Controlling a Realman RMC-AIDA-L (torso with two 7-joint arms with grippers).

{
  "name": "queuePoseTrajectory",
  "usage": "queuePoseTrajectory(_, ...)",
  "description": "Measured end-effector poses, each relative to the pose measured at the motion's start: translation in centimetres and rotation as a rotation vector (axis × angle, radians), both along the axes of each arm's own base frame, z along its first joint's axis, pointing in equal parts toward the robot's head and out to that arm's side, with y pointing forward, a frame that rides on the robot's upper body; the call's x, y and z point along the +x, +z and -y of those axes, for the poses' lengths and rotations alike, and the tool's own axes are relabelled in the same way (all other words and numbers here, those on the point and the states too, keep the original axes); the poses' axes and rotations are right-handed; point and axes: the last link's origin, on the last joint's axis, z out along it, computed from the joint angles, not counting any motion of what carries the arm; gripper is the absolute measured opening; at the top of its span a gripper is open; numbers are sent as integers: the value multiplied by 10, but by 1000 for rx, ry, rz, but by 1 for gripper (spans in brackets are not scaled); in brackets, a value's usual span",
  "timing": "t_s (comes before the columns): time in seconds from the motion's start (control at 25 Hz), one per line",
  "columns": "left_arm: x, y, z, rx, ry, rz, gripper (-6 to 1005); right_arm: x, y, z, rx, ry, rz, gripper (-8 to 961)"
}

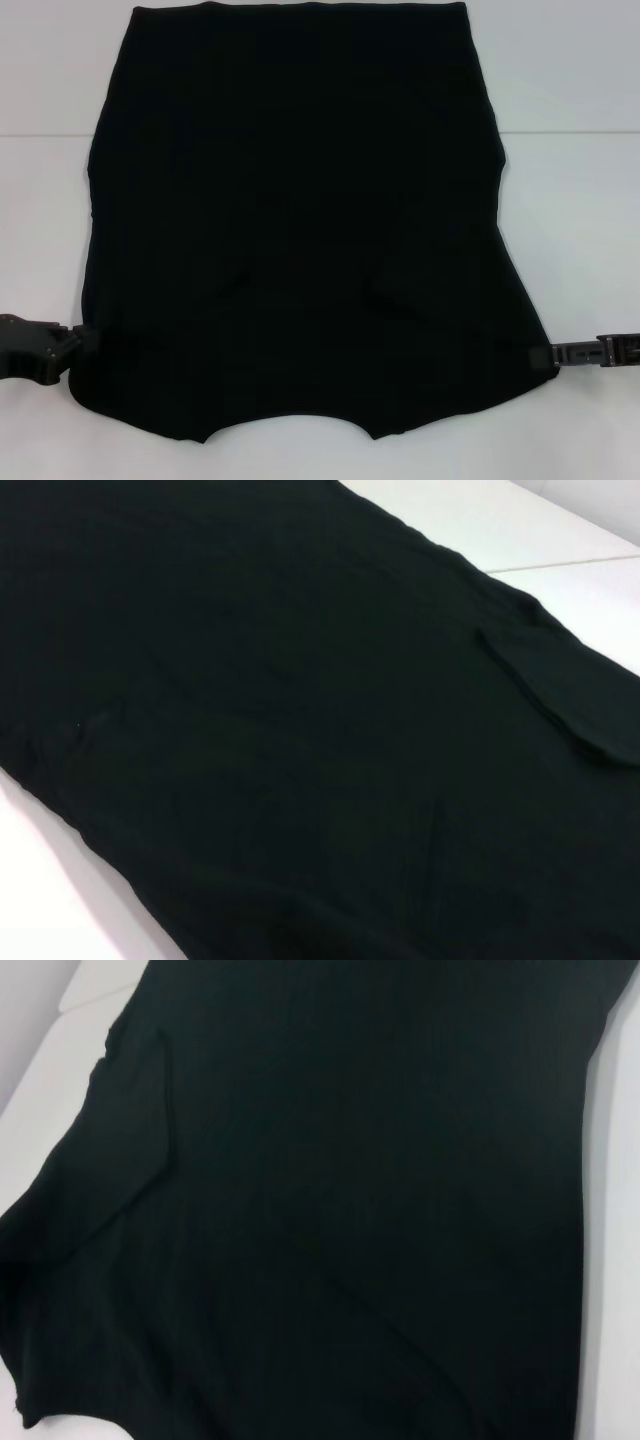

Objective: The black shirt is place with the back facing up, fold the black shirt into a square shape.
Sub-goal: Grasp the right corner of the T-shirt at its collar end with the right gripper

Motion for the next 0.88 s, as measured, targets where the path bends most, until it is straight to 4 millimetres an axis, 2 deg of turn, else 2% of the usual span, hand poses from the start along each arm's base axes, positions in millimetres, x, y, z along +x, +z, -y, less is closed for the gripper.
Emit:
queuePoseTrajectory(0.72, -1, 2, 0, 4, 0, -6, 21, -10, -11, -5, -30, 18, 9, 882)
queuePoseTrajectory(0.88, -1, 2, -1, 5, 0, -8, 20, -11, -9, -7, -15, 13, 6, 882)
